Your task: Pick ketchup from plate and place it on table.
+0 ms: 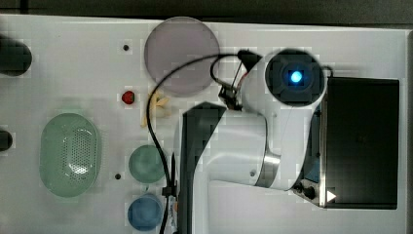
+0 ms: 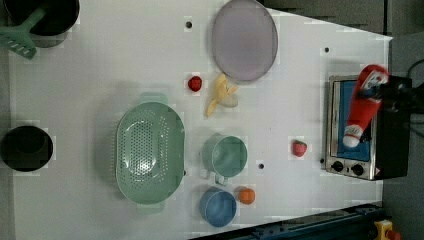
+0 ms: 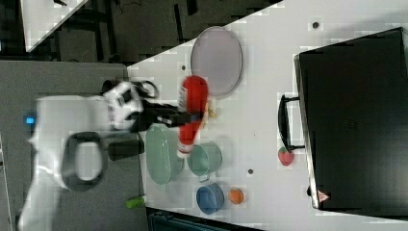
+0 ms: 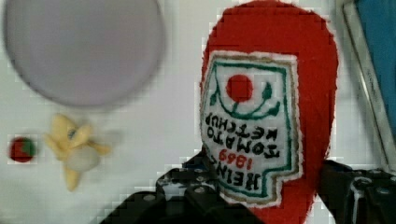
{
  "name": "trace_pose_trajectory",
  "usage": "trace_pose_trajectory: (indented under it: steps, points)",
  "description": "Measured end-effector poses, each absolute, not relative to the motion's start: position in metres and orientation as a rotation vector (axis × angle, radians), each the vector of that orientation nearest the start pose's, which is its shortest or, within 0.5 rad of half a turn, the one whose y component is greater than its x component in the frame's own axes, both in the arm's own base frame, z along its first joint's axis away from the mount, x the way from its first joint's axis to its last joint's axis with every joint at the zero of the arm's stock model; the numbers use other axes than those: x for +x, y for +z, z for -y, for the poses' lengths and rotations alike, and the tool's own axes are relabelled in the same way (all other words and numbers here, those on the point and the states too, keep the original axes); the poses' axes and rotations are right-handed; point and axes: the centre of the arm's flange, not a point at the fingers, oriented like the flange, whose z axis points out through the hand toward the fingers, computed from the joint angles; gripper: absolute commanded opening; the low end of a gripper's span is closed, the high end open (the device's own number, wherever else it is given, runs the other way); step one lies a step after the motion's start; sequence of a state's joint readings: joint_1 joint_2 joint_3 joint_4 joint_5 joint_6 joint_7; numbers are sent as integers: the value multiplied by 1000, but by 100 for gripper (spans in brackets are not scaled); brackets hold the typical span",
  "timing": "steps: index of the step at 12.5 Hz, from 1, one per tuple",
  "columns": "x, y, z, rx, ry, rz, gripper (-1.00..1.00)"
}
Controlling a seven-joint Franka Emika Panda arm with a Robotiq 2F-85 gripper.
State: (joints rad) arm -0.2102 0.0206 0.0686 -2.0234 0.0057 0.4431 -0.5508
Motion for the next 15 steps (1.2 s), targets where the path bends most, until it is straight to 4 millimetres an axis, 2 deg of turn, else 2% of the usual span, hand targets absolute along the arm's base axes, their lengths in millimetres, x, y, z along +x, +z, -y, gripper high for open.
trace_pose_trajectory:
  steps: [2,5,6,8,9,10,13,15]
  points:
    - [536,379,74,-3078,94,-585,27]
    - [509,294,57,-3072,204,-557,27]
    - [501,269,51,-3067,265,-542,27]
    - [494,234,39,-3059,355,-512,27]
    - [492,220,37,-3062,375,-499,27]
    - [492,210,37,-3063,379,-492,36]
    - [492,199,37,-3061,371,-497,100]
    - [497,208,38,-3067,324,-495,100]
